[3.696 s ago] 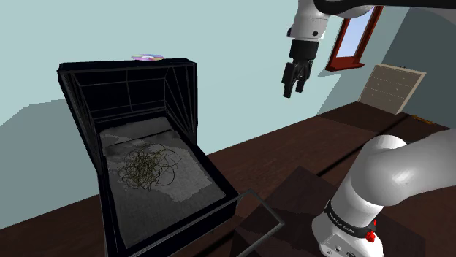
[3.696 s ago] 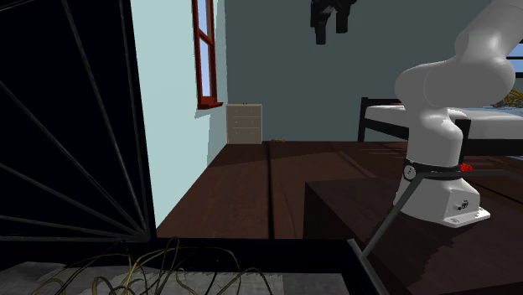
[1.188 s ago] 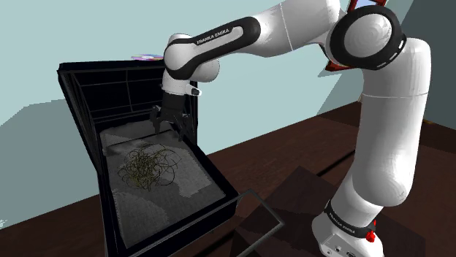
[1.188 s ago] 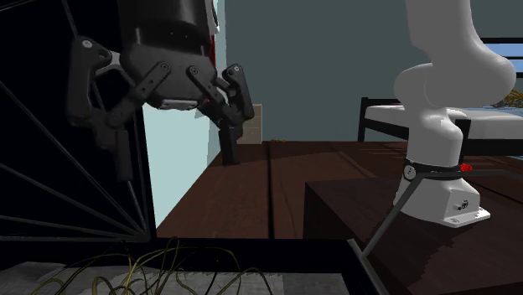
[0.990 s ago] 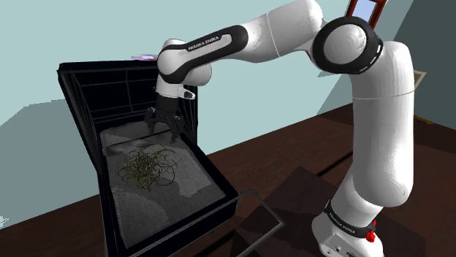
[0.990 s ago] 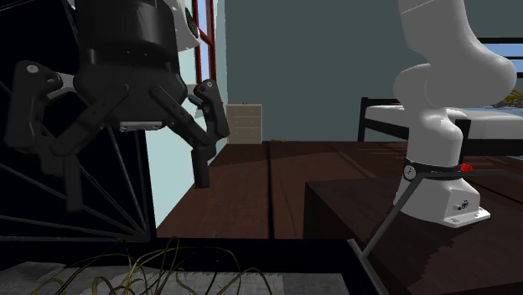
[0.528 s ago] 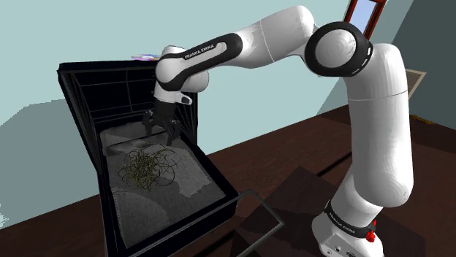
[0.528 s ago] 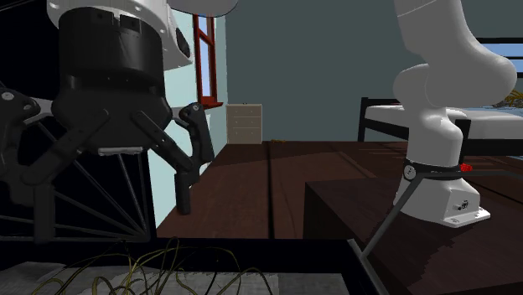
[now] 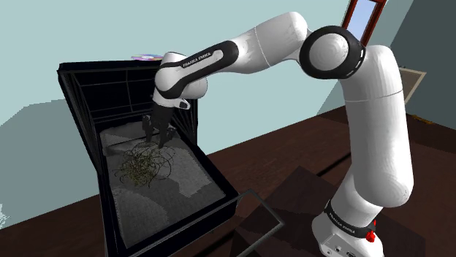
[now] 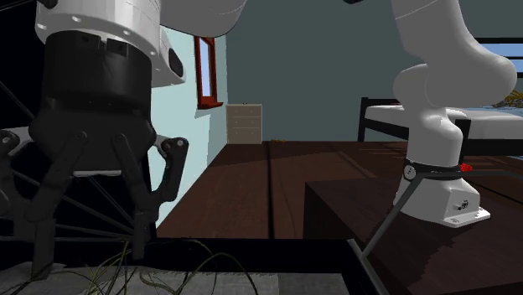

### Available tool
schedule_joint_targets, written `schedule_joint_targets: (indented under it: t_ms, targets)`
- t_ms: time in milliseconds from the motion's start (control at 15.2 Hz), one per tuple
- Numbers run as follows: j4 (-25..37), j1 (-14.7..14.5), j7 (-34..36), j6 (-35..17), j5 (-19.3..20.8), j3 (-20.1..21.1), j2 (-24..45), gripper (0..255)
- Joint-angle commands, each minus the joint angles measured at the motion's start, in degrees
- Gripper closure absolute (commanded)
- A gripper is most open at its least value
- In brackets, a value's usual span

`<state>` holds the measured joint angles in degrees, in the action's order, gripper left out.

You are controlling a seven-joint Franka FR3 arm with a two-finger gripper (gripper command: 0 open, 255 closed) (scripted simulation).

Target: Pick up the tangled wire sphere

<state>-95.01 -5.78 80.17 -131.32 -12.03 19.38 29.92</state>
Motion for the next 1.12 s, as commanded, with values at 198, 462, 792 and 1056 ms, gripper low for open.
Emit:
schedule_joint_targets:
  t_ms: [198, 462, 792, 1056]
  targets:
    - [-0.83, 0.89, 0.2, 6.48, -0.08, 0.4, -0.78, 255]
    - [0.21, 1.22, 0.83, 8.84, -0.06, 0.74, -2.17, 255]
    - [1.84, 1.3, 1.53, 11.9, -0.2, 0.79, -3.75, 255]
    - [3.4, 1.2, 2.07, 14.43, -0.36, 0.64, -4.84, 255]
